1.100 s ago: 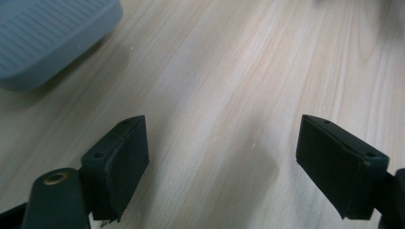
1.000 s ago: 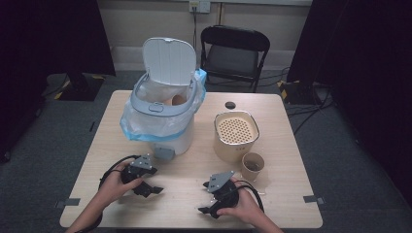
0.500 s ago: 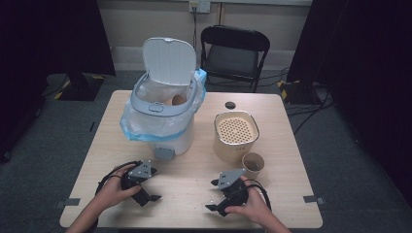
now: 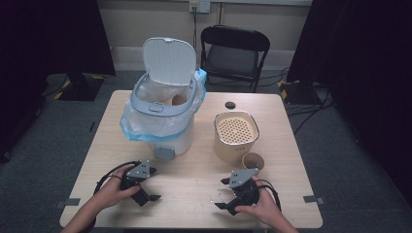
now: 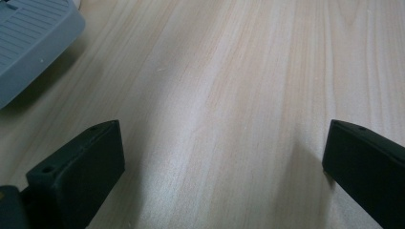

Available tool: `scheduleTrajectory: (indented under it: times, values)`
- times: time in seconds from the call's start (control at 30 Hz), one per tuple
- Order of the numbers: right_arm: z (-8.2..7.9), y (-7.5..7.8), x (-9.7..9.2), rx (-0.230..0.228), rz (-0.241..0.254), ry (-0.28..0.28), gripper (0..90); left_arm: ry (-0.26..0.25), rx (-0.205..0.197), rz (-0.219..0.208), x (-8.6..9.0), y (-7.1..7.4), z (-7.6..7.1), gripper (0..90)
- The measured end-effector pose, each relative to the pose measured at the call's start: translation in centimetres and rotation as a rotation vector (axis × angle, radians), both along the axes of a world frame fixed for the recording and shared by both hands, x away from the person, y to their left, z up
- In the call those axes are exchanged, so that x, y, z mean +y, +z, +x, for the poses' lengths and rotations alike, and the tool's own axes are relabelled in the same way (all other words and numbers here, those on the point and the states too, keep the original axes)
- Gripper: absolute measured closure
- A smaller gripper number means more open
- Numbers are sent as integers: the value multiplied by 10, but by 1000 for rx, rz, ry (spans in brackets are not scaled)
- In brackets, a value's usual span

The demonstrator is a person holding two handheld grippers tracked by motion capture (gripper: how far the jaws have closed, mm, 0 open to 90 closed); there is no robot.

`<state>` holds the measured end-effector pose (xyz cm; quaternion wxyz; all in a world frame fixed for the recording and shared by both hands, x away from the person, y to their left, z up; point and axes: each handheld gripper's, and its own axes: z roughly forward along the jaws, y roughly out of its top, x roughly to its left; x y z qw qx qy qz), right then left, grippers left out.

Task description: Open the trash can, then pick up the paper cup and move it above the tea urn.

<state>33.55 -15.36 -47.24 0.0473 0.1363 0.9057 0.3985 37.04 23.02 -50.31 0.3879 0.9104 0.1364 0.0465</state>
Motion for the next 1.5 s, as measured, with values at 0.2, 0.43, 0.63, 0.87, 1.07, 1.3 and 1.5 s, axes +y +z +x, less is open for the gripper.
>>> scheduleTrajectory:
  times: [0.2, 0.43, 0.63, 0.87, 1.07, 1.3, 1.5]
  values:
    - [-3, 4, -8, 3, 2, -9, 169, 3, -3, 0, 0, 0, 0, 0]
    - [-8, 2, -21, 11, -8, -16, 171, 3, -3, -4, 0, 0, 0, 0]
    - [-11, 4, -31, 18, -3, -24, 173, 6, -4, -2, 0, 0, -1, 0]
    - [-11, 7, -42, 25, -1, -34, 173, 5, -7, -2, 0, 0, -1, 0]
    - [-13, 7, -51, 24, -11, -49, 174, 5, -7, -2, 0, 0, -1, 0]
    - [-16, 7, -59, 23, -8, -66, 176, 5, -7, -2, 0, 0, -1, 0]
    - [-18, 7, -67, 24, -15, -90, 176, 5, -7, -2, 0, 0, -1, 0]
